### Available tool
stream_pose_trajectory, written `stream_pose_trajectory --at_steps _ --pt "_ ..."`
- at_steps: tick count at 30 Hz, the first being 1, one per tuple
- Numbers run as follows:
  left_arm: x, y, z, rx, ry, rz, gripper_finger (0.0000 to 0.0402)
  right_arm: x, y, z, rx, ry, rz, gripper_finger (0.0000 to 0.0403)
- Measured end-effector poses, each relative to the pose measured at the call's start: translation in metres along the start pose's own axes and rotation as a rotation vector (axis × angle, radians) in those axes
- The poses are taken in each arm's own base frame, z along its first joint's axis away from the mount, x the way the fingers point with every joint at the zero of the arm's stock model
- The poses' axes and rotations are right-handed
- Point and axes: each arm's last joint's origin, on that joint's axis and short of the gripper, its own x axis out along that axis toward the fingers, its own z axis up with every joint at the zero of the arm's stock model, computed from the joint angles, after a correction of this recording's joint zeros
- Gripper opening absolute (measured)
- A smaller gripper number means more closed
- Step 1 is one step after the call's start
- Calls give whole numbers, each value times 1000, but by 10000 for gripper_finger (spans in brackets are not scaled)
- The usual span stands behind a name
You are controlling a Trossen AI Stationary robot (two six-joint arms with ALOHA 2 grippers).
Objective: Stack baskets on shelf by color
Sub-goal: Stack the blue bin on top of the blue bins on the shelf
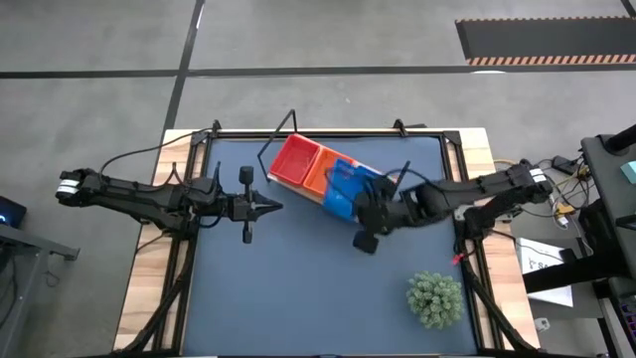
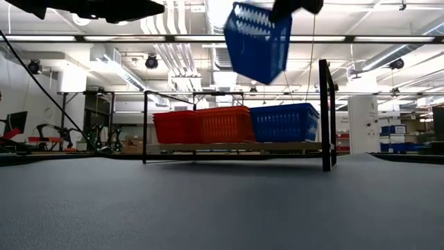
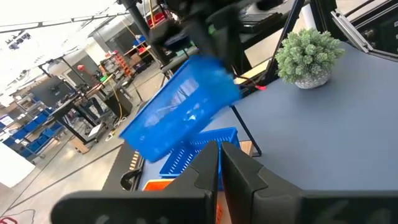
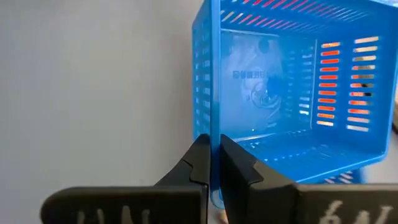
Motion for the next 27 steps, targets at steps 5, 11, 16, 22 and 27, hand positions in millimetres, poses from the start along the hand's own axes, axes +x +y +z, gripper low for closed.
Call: stream_pose_trajectory --at_steps 5,11,16,22,27 --pt "0 0 0 0 2 -1 1 15 -38 2 45 170 -155 9" --pt "0 -1 -1 0 4 -3 1 43 -55 -4 60 403 -168 9" --pt "0 -1 -1 0 5 -3 1 66 -47 -4 54 487 -132 9" --pt "0 -1 -1 0 4 -3 1 84 -41 -3 54 576 -135 9" --pt "0 -1 -1 1 4 -3 1 93 -38 -3 55 610 -151 9"
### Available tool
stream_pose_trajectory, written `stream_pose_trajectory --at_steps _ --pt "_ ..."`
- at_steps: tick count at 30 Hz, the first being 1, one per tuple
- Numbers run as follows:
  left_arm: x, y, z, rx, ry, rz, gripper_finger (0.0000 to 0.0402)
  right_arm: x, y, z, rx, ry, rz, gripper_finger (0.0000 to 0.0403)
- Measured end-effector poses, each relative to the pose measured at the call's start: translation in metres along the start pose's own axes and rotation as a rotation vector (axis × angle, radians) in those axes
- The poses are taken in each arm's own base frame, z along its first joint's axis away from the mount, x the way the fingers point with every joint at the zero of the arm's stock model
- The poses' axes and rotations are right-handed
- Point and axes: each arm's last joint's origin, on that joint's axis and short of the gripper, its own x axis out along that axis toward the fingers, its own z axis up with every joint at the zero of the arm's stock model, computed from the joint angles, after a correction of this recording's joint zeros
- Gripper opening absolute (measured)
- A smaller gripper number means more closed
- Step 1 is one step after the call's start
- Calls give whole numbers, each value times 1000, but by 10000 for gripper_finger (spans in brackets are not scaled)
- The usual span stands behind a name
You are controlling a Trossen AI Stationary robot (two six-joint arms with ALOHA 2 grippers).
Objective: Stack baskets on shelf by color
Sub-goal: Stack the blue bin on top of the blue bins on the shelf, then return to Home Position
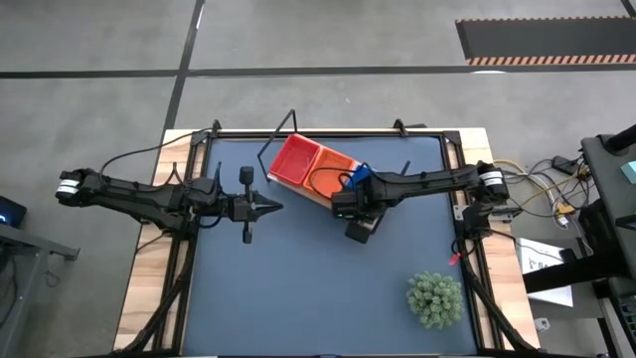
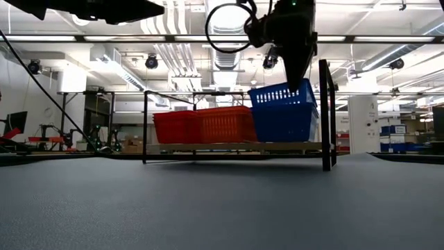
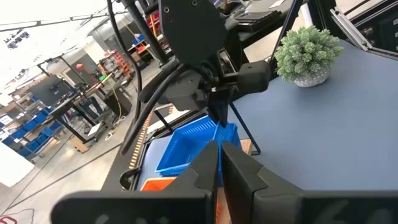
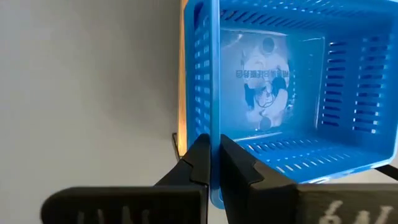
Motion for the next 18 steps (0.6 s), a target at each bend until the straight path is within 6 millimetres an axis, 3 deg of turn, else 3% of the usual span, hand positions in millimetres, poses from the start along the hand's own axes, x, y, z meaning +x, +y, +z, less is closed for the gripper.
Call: stream_pose_trajectory --at_steps 5,11,15,18 --pt "0 0 0 0 1 0 1 3 0 2 10 4 -2 22" --pt "0 0 0 0 1 -1 1 2 0 1 3 10 -3 73" --pt "0 0 -1 0 1 -1 1 -10 -1 0 -3 12 1 102" --pt "0 -1 0 -2 -7 -16 1 -23 9 -5 -37 -113 -35 113"
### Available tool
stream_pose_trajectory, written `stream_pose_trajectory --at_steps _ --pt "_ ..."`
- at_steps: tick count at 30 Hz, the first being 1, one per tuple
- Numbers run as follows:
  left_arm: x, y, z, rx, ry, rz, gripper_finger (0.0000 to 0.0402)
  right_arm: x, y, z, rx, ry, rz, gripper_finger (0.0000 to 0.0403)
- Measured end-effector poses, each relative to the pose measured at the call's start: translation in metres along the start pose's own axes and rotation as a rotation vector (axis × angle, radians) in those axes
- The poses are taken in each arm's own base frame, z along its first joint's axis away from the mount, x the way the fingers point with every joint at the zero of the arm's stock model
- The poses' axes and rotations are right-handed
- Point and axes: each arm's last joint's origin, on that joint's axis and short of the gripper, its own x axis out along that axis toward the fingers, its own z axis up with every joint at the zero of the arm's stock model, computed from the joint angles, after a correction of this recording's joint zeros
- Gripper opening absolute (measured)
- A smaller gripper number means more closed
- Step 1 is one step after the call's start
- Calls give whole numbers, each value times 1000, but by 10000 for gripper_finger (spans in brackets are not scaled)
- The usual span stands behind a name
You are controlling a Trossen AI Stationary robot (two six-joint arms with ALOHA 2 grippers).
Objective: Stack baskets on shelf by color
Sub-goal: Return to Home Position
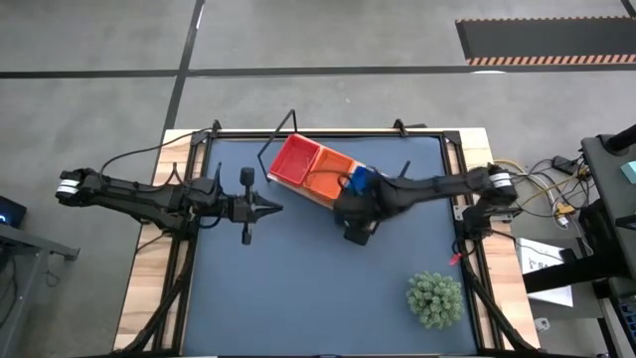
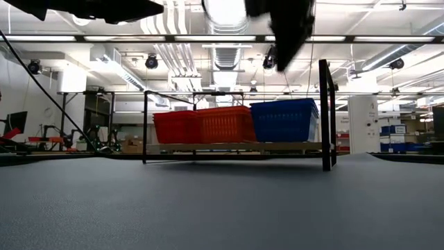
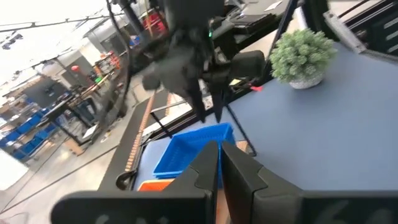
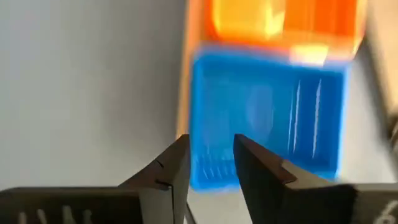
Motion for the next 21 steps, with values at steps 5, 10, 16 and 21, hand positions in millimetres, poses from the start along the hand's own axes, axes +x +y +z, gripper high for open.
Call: stream_pose_trajectory --at_steps 5,10,16,21 --pt "0 -4 2 -20 -23 -40 1 -31 37 -28 -183 -376 -41 113" --pt "-1 -8 4 -18 -33 -64 1 -38 61 -60 -380 -748 30 95" --pt "-2 -15 2 -58 -33 -98 1 -24 39 -97 -452 -986 46 66" --pt "-5 -27 -15 -105 9 -134 1 -8 9 -123 -412 -1134 62 47"
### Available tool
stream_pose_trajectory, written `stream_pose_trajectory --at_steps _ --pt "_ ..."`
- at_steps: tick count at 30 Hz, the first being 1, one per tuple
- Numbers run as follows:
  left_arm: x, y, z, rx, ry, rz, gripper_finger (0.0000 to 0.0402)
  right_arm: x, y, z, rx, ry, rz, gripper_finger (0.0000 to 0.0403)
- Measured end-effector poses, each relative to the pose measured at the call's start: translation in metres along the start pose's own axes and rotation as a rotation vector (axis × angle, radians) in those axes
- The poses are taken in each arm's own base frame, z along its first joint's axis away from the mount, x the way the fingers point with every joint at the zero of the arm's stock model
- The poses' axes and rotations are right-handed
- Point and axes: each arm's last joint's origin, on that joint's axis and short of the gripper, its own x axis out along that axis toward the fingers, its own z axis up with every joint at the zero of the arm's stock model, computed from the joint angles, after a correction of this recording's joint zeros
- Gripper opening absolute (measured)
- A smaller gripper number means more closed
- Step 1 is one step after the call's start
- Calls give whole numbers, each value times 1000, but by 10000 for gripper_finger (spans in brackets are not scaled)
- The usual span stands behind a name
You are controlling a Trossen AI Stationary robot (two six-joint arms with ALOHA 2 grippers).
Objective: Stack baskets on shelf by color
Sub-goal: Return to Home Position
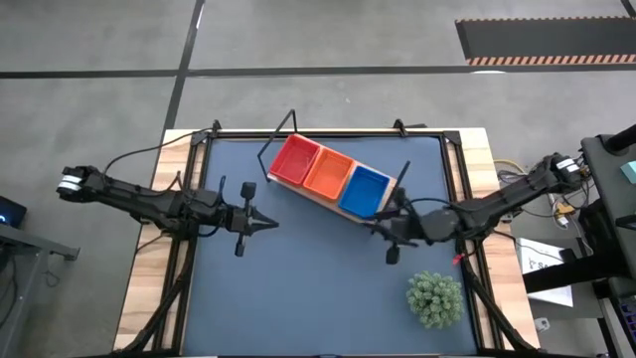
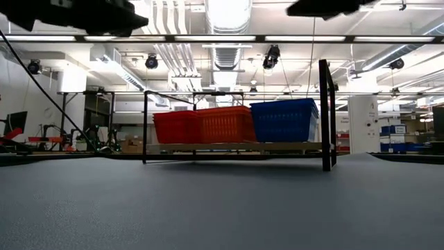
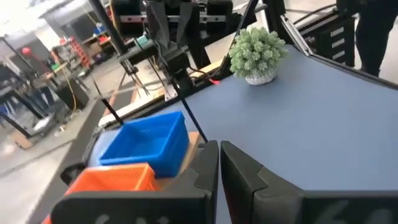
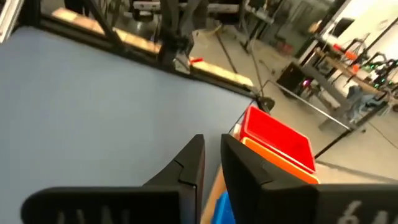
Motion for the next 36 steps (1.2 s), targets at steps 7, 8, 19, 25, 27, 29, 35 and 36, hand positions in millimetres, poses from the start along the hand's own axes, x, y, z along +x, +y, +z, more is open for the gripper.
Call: stream_pose_trajectory --at_steps 7,8,19,25,27,29,35,36 --pt "-18 -7 -21 -62 -12 5 1 -31 -12 -39 57 -104 -35 29" --pt "-21 -8 -24 -63 -24 10 1 -35 -12 -45 66 -113 -36 27" --pt "-54 -16 -51 -92 -169 95 1 -65 -23 -76 125 -194 -62 26" --pt "-67 -18 -59 -114 -252 135 1 -74 -27 -83 124 -230 -75 26" --pt "-70 -18 -60 -118 -274 148 1 -80 -31 -83 132 -264 -86 26" --pt "-72 -18 -63 -119 -286 154 1 -85 -34 -82 141 -293 -96 26" --pt "-73 -23 -75 -123 -281 173 1 -101 -43 -83 162 -342 -113 26" --pt "-72 -24 -78 -127 -264 176 1 -104 -45 -83 163 -355 -118 26"
